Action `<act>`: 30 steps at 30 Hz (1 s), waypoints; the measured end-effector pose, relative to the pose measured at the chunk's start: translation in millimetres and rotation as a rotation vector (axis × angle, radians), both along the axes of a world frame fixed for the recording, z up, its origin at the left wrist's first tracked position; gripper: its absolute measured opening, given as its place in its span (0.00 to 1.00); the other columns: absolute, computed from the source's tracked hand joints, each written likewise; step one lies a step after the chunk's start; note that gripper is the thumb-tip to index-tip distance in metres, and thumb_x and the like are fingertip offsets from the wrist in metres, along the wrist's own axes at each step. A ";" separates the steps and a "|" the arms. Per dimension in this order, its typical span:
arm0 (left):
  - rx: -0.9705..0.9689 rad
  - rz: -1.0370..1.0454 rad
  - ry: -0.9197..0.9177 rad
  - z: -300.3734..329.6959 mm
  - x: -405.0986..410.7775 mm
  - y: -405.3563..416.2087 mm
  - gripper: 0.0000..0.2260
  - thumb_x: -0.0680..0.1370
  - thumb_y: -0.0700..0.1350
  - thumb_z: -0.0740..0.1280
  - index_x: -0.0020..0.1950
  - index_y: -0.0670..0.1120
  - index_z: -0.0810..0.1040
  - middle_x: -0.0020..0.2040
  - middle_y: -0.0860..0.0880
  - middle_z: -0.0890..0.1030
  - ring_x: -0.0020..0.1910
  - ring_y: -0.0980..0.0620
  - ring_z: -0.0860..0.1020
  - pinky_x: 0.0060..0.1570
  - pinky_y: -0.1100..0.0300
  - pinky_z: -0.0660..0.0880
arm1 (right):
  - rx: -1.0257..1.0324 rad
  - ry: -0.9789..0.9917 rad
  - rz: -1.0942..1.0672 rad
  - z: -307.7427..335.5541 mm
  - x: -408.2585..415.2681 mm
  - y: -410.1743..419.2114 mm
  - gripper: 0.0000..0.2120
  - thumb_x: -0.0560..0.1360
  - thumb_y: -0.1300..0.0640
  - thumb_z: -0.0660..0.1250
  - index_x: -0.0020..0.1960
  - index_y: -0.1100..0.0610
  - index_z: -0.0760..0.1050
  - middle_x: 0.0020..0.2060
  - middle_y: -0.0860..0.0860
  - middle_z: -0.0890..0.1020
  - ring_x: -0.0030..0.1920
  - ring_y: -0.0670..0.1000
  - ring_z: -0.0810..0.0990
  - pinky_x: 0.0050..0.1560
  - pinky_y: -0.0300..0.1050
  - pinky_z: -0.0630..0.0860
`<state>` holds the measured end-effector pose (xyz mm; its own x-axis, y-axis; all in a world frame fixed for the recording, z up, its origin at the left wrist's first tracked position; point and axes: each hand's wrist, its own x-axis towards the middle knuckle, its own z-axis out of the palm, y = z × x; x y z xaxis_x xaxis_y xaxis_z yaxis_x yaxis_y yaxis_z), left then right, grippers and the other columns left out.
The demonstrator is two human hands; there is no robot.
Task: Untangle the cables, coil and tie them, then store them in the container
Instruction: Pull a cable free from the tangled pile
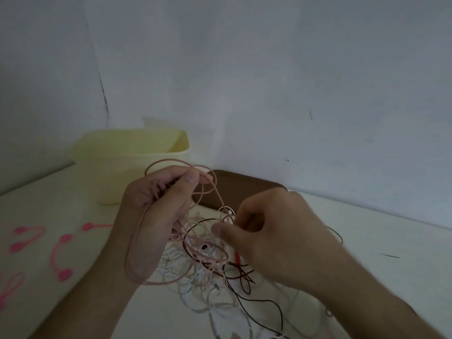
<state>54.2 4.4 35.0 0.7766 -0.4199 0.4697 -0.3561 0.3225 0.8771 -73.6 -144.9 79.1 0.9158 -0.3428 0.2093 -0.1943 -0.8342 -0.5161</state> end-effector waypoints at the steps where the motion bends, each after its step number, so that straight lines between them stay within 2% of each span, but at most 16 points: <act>1: -0.004 -0.006 -0.002 0.2 0.0 -0.1 0.12 0.81 0.50 0.67 0.51 0.45 0.86 0.27 0.50 0.58 0.27 0.50 0.57 0.30 0.64 0.59 | -0.008 -0.018 -0.033 -3.9 2.6 3.2 0.23 0.71 0.30 0.74 0.37 0.51 0.81 0.29 0.42 0.82 0.32 0.42 0.81 0.30 0.36 0.76; 3: -0.007 -0.015 -0.005 0.0 0.4 -0.7 0.11 0.82 0.49 0.67 0.51 0.44 0.86 0.27 0.50 0.58 0.26 0.50 0.57 0.31 0.64 0.60 | -0.037 -0.071 -0.067 -12.2 7.2 6.5 0.24 0.70 0.29 0.74 0.37 0.50 0.79 0.29 0.43 0.81 0.33 0.43 0.81 0.34 0.42 0.80; 5: -0.005 -0.021 -0.001 -0.6 1.1 -1.0 0.10 0.83 0.48 0.68 0.52 0.43 0.86 0.27 0.50 0.58 0.26 0.50 0.57 0.32 0.63 0.59 | -0.054 -0.121 -0.066 -19.4 10.5 7.4 0.19 0.74 0.35 0.73 0.38 0.49 0.78 0.30 0.43 0.81 0.33 0.44 0.81 0.36 0.45 0.82; 7: -0.004 -0.028 0.003 -1.3 1.6 -0.9 0.10 0.83 0.47 0.69 0.52 0.43 0.86 0.27 0.50 0.57 0.26 0.50 0.56 0.32 0.62 0.58 | -0.054 -0.172 -0.050 -22.9 11.6 5.0 0.13 0.78 0.43 0.71 0.39 0.49 0.78 0.30 0.44 0.81 0.33 0.44 0.81 0.34 0.44 0.81; 10: -0.008 -0.002 0.038 -2.0 2.5 -0.7 0.10 0.83 0.47 0.68 0.50 0.43 0.86 0.26 0.52 0.58 0.25 0.51 0.56 0.32 0.61 0.57 | 0.024 -0.228 -0.053 -16.7 7.4 -1.3 0.10 0.77 0.49 0.70 0.38 0.50 0.78 0.30 0.45 0.82 0.31 0.45 0.81 0.31 0.42 0.78; 13: -0.028 0.053 0.093 -3.2 5.1 -1.0 0.11 0.80 0.49 0.67 0.49 0.44 0.86 0.25 0.53 0.59 0.24 0.52 0.57 0.30 0.59 0.54 | 0.243 -0.252 -0.035 -3.3 3.7 -11.6 0.09 0.76 0.56 0.69 0.37 0.54 0.81 0.28 0.47 0.82 0.27 0.44 0.77 0.30 0.39 0.73; 16: -0.076 0.069 0.153 -4.5 9.5 -1.0 0.12 0.79 0.49 0.68 0.49 0.42 0.85 0.25 0.53 0.59 0.23 0.53 0.56 0.30 0.62 0.54 | 0.629 -0.302 0.049 5.0 3.0 -26.6 0.11 0.79 0.62 0.68 0.38 0.57 0.80 0.31 0.51 0.83 0.33 0.50 0.79 0.36 0.44 0.74; 19: -0.123 0.081 0.218 -5.0 13.7 0.0 0.11 0.78 0.48 0.69 0.48 0.41 0.84 0.24 0.53 0.59 0.22 0.54 0.56 0.29 0.63 0.53 | 1.009 -0.341 0.142 7.0 4.4 -34.8 0.13 0.81 0.63 0.64 0.38 0.58 0.76 0.37 0.57 0.81 0.36 0.55 0.76 0.36 0.45 0.72; 21: -0.132 0.087 0.248 -5.3 15.9 0.7 0.11 0.79 0.47 0.68 0.47 0.41 0.84 0.24 0.54 0.59 0.23 0.55 0.55 0.28 0.63 0.52 | 1.184 -0.367 0.179 8.2 5.6 -37.2 0.14 0.82 0.61 0.60 0.38 0.58 0.73 0.40 0.59 0.82 0.38 0.56 0.74 0.36 0.46 0.73; 24: -0.129 0.094 0.283 -5.9 17.7 0.3 0.10 0.81 0.46 0.67 0.46 0.42 0.84 0.24 0.54 0.58 0.22 0.55 0.55 0.28 0.66 0.54 | 1.294 -0.409 0.204 12.4 4.1 -38.5 0.18 0.82 0.60 0.59 0.33 0.56 0.74 0.41 0.61 0.83 0.38 0.57 0.75 0.40 0.48 0.77; 27: -0.121 0.101 0.278 -5.2 17.1 -0.5 0.11 0.81 0.46 0.67 0.46 0.41 0.84 0.24 0.53 0.58 0.22 0.55 0.55 0.28 0.67 0.56 | 1.291 -0.427 0.219 15.8 1.6 -38.2 0.21 0.82 0.59 0.60 0.30 0.55 0.76 0.43 0.64 0.81 0.39 0.58 0.77 0.38 0.47 0.80; 30: -0.115 0.121 0.282 -5.2 18.2 0.7 0.11 0.82 0.45 0.66 0.46 0.41 0.83 0.24 0.53 0.58 0.22 0.55 0.55 0.28 0.67 0.56 | 1.240 -0.427 0.238 17.2 -0.3 -43.1 0.16 0.80 0.59 0.62 0.34 0.57 0.74 0.45 0.64 0.83 0.39 0.59 0.79 0.37 0.48 0.81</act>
<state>72.4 5.1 29.8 0.9238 -0.2735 0.2680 -0.1461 0.3953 0.9068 -73.9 -188.0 96.3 0.9205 -0.3557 0.1615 0.2561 0.2373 -0.9371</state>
